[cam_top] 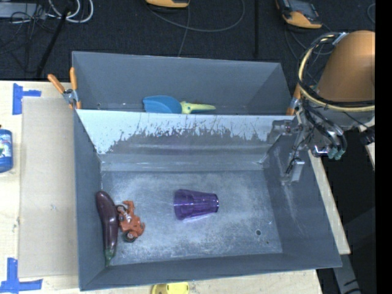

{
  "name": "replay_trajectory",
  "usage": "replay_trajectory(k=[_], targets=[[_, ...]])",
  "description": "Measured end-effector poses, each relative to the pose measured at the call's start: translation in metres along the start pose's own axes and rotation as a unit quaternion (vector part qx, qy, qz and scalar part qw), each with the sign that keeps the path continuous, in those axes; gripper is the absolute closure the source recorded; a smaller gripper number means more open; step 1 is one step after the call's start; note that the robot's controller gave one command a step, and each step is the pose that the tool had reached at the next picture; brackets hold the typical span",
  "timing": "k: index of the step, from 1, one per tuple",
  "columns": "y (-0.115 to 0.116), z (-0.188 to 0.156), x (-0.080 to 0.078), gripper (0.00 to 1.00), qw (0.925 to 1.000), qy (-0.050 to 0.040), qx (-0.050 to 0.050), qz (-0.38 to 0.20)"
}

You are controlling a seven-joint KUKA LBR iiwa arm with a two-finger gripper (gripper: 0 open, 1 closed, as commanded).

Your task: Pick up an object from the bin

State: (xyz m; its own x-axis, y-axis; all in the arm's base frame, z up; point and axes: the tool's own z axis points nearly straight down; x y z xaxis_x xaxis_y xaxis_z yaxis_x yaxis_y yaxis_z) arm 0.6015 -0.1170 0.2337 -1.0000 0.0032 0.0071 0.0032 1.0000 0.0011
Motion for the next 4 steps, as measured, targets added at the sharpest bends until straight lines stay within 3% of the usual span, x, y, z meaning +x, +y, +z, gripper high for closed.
replay_trajectory(k=[1,2,3,4], targets=[[0.001,-0.005,-0.001,0.0,1.0,-0.004,0.001,-0.001],[0.044,0.017,0.018,0.0,0.9999,-0.0049,0.002,-0.012],[0.093,0.063,0.021,0.0,0.9998,-0.0047,0.0,-0.021],[0.113,0.084,0.027,0.0,0.9997,-0.0015,0.0,-0.025]])
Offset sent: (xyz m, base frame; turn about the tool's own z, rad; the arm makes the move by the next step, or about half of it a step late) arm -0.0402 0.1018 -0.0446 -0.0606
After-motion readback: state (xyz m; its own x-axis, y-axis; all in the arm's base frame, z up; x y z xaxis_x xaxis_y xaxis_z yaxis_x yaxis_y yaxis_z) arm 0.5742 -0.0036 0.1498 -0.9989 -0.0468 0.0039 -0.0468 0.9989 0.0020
